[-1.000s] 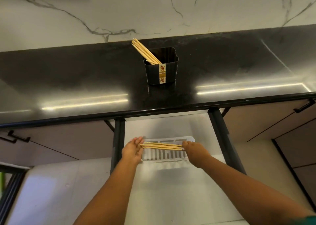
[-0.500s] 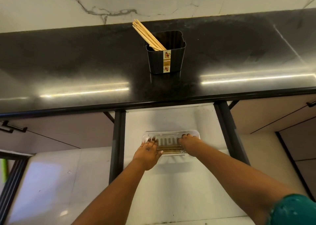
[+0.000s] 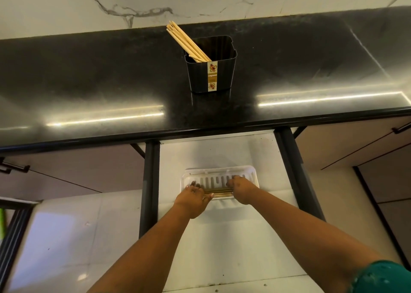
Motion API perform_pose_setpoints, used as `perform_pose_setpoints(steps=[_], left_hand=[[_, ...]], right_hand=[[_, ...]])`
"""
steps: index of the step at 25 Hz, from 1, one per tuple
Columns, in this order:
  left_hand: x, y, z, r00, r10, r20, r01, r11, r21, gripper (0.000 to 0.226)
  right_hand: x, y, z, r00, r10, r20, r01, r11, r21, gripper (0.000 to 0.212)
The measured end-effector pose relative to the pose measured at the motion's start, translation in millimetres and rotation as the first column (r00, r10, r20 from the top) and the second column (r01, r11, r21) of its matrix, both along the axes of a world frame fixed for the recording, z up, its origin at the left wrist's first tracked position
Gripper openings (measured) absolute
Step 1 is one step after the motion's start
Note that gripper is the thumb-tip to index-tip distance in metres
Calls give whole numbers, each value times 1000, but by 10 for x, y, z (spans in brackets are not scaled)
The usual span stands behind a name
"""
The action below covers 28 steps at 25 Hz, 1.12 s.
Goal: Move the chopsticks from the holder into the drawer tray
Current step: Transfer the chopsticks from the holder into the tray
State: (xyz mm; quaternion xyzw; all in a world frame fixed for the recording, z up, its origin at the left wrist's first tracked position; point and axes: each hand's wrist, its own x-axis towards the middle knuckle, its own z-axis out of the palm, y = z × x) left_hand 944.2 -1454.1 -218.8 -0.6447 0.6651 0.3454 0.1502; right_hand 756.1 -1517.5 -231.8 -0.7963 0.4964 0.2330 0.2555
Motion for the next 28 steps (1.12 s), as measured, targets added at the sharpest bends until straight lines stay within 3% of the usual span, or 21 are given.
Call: perform_pose_setpoints(steps=[5, 8, 11, 13, 16, 18, 21, 25, 28], left_hand=[[-4, -85, 194, 997, 60, -41, -64, 993, -103, 59], [-27, -239, 511, 994, 71, -79, -94, 934, -343, 47], [-30, -597, 1077, 992, 46, -118, -110, 774, -623, 29], [1, -898, 1503, 992, 72, -104, -126, 646, -753, 23], [94, -1324, 2088, 943, 153, -294, -331, 446, -831, 35], [199, -1561, 2344, 870, 175, -462, -492, 383, -782, 40], [337, -1861, 2545, 829, 203, -522, -556, 412, -722, 36], [382, -2104, 2442, 829, 253, -499, -556, 475, -682, 32], [418, -2224, 2195, 795, 319, -515, -602, 517, -609, 40]], right_hand=[[80, -80, 319, 990, -122, 74, 131, 984, -124, 40], [194, -110, 720, 883, -239, 403, 331, 927, -175, 18], [384, -302, 1292, 778, -130, 614, 375, 881, -289, 4], [531, -538, 1707, 709, -43, 704, 384, 861, -333, 13], [721, -939, 2298, 627, 21, 779, 433, 821, -371, 18], [805, -1232, 2583, 617, 28, 786, 464, 794, -392, 16], [843, -1675, 2778, 623, -59, 780, 515, 781, -353, 19], [880, -2217, 2749, 749, -161, 643, 452, 833, -319, 37], [950, -2545, 2726, 794, -275, 542, 406, 904, -136, 58]])
